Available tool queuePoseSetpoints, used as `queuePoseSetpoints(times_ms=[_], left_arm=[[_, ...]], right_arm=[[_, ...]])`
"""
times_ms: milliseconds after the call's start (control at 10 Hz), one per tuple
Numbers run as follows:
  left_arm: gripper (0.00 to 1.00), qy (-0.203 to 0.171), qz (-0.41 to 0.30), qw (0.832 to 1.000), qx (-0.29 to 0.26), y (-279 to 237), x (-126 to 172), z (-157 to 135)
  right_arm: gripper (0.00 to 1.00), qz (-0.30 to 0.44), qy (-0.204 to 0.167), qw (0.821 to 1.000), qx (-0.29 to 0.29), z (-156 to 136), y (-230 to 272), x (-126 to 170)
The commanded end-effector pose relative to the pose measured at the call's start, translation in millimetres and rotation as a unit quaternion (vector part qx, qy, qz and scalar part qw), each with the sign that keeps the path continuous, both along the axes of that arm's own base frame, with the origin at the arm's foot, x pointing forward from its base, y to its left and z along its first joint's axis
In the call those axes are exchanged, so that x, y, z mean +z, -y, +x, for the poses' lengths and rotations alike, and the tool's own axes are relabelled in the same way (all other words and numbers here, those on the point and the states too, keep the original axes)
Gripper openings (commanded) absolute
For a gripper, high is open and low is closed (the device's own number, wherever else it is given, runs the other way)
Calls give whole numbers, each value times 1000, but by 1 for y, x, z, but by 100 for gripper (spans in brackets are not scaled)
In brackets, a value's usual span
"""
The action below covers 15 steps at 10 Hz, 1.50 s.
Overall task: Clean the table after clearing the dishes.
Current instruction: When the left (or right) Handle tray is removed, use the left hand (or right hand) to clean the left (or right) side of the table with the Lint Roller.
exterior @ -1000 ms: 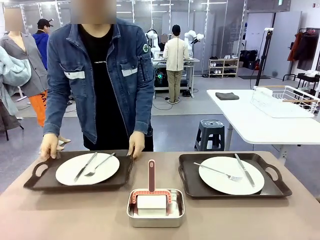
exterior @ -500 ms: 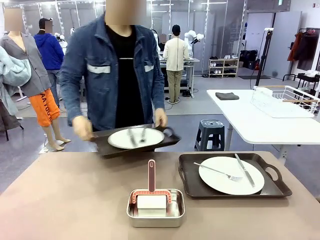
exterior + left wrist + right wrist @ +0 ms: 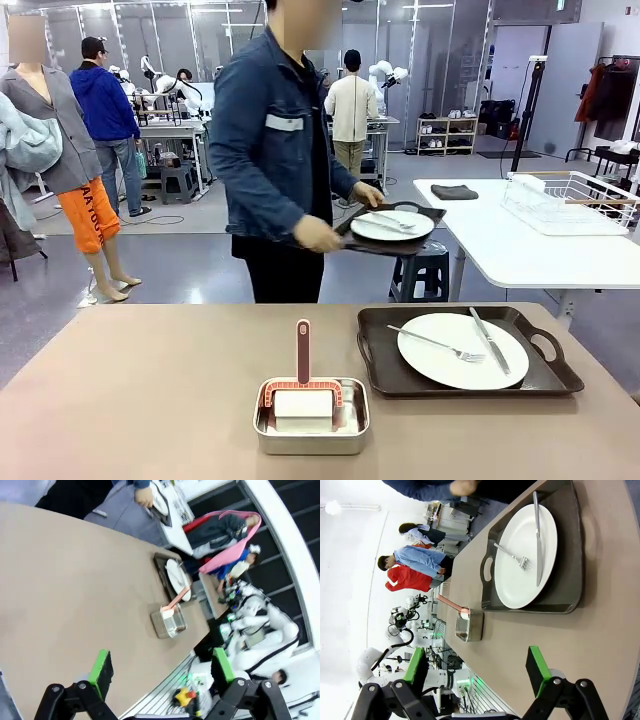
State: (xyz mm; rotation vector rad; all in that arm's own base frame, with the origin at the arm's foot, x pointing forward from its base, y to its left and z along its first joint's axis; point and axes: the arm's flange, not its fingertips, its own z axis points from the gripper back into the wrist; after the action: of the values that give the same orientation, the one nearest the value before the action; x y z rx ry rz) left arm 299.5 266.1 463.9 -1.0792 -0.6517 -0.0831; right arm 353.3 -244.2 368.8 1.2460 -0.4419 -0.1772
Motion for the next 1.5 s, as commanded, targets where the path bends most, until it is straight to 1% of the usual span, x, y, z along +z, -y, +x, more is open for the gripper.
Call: queuePoseSetpoints(times_ms=[0, 100, 200, 300, 400, 500, 600, 700, 800, 900, 1000, 1100, 1400], left_arm=[[100, 40, 136, 990, -21, 45, 53, 15], [100, 63, 194, 978, -46, 77, 82, 38], [100, 75, 241, 964, -80, 111, 102, 62], [100, 91, 284, 947, -121, 144, 116, 77], [100, 107, 329, 925, -155, 188, 125, 93], [100, 110, 372, 900, -198, 234, 124, 106], [100, 103, 399, 883, -226, 272, 117, 118], [100, 97, 407, 873, -251, 305, 103, 126], [100, 94, 429, 858, -268, 331, 91, 131], [100, 94, 421, 859, -274, 342, 86, 134], [100, 95, 410, 859, -290, 337, 87, 130], [100, 99, 414, 859, -284, 350, 85, 130], [100, 99, 414, 859, -284, 350, 85, 130]], right_arm=[[100, 6, 0, 1000, -1, -2, 1, 3], [100, 6, 0, 1000, -1, -2, 1, 3], [100, 6, 0, 1000, -1, -2, 1, 3], [100, 6, 0, 1000, -1, -2, 1, 3], [100, 6, 0, 1000, -1, -2, 1, 3], [100, 6, 0, 1000, -1, -2, 1, 3], [100, 6, 0, 1000, -1, -2, 1, 3], [100, 6, 0, 1000, -1, -2, 1, 3], [100, 6, 0, 1000, -1, -2, 1, 3], [100, 6, 0, 1000, -1, -2, 1, 3], [100, 6, 0, 1000, -1, -2, 1, 3], [100, 6, 0, 1000, -1, -2, 1, 3], [100, 6, 0, 1000, -1, -2, 1, 3]])
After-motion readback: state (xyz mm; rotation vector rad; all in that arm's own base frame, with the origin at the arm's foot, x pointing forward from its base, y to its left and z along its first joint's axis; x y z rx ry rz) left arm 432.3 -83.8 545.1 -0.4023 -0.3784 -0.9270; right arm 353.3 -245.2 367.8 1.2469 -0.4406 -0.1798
